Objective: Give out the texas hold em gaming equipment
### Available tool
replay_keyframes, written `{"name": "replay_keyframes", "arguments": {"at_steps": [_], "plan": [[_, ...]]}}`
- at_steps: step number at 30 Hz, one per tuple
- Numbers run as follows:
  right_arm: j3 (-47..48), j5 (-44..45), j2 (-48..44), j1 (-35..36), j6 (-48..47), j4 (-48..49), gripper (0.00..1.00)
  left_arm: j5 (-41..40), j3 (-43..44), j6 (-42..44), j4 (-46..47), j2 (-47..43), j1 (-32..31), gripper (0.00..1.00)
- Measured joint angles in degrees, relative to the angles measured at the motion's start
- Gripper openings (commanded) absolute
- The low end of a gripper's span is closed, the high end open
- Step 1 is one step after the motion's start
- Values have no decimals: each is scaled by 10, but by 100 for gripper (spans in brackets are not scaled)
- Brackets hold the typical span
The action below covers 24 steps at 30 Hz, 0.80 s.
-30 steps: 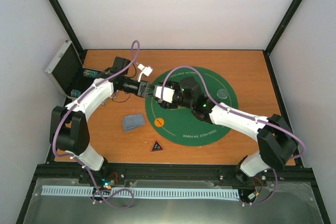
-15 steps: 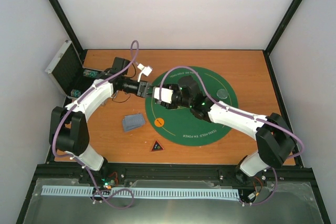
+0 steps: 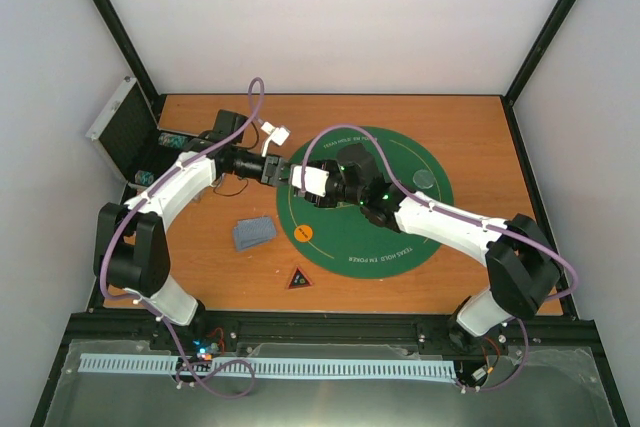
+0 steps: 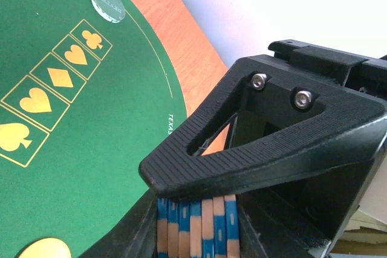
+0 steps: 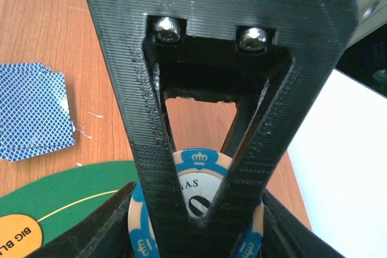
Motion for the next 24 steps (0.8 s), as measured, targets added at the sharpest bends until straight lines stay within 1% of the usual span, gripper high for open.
{"name": "replay_keyframes", "arguments": {"at_steps": [3, 10, 14, 21, 24], "plan": [[2, -1, 0, 0, 2, -4, 3, 1, 0, -2, 0, 0, 0, 33], [3, 0, 0, 0, 2, -13, 3, 5, -2, -5, -1, 0, 0, 35], [3, 2, 0, 0, 2, -16, 3, 7, -4, -6, -2, 0, -1, 40], [6, 2, 0, -1, 7, -23, 3, 10, -4, -6, -3, 0, -1, 41], [6, 0, 0, -2, 11, -25, 3, 11, -6, -6, -3, 0, -1, 43]]}}
